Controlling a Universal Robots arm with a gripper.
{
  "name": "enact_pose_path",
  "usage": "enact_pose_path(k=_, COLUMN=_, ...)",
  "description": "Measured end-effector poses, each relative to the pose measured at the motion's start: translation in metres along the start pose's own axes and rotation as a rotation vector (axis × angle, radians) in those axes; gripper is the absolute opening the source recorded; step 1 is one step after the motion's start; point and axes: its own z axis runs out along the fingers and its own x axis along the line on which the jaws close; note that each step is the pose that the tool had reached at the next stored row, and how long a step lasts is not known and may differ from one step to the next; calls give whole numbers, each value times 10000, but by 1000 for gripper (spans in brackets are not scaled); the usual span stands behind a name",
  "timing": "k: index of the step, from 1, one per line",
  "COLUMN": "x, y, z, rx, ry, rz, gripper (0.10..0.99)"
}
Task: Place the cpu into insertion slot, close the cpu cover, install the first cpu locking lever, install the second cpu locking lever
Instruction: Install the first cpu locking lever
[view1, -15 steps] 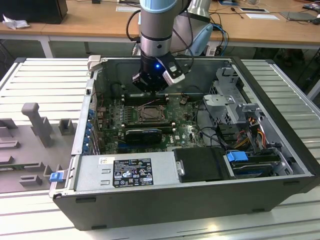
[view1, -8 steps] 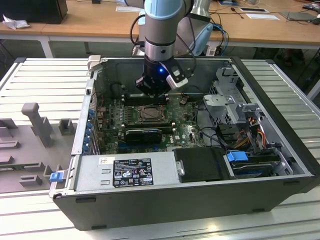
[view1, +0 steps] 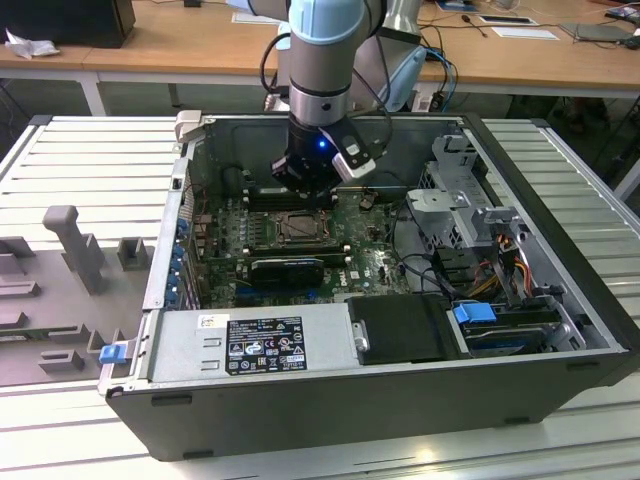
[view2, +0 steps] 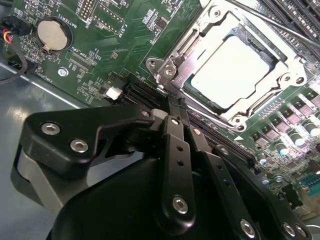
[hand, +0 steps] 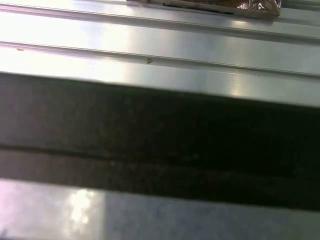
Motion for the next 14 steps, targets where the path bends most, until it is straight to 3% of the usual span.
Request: enact_pose_path(k=14, x=0, y=-32, z=29, rx=37, ry=11, rz=0, gripper=106)
